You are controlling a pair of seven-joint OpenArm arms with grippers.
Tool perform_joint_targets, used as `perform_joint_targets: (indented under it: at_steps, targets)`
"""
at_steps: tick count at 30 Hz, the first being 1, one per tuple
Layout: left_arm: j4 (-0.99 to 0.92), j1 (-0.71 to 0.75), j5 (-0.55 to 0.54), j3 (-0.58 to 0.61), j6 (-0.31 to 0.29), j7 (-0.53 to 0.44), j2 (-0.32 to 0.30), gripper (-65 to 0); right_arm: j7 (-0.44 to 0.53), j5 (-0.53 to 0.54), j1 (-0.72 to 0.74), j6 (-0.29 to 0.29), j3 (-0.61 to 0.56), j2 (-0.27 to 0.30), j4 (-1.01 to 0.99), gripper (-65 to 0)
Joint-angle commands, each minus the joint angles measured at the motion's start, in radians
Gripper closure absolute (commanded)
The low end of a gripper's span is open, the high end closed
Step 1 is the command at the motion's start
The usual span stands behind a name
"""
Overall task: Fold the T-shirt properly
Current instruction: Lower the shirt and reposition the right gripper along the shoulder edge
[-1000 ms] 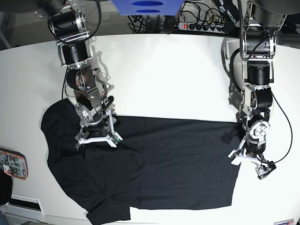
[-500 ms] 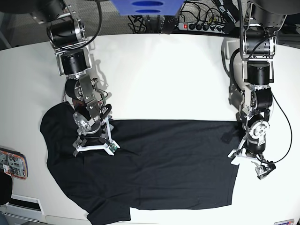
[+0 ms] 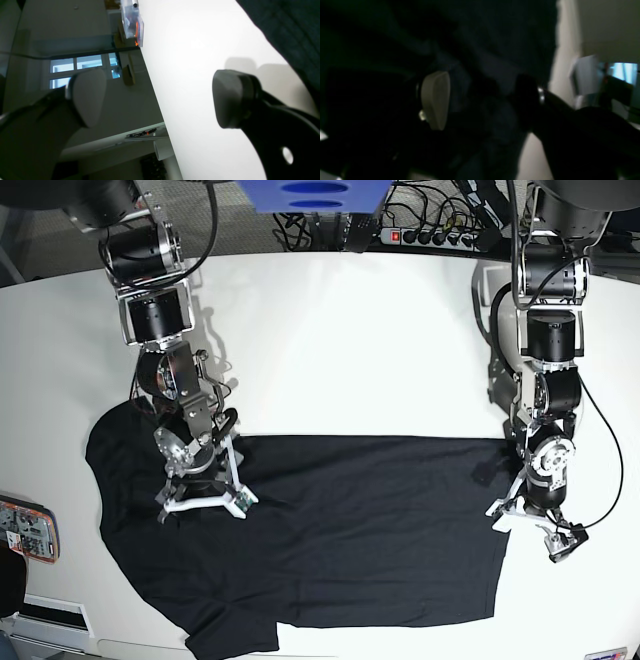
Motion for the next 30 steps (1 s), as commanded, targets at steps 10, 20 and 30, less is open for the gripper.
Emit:
perform_joint_targets:
  at_steps: [10,20,30]
  targets:
    - [0.018,-0.026,0.004,-0.006,0.020,0.000,-0.013,-65.0,0.032,-0.006,0.133,-0.012,0.006,0.003,-0.052,-40.1]
    - [0.018,-0.005,-0.004,-0.008,0.020,0.000,-0.013,-65.0,0.034,-0.006,0.130,-0.012,0.006,0.003,-0.045,-40.1]
    - [0.018,0.004,-0.585,-0.002,0.017,0.000,0.008,-65.0,0.026,0.372,0.053,-0.012,0.205,0.009,0.213,-40.1]
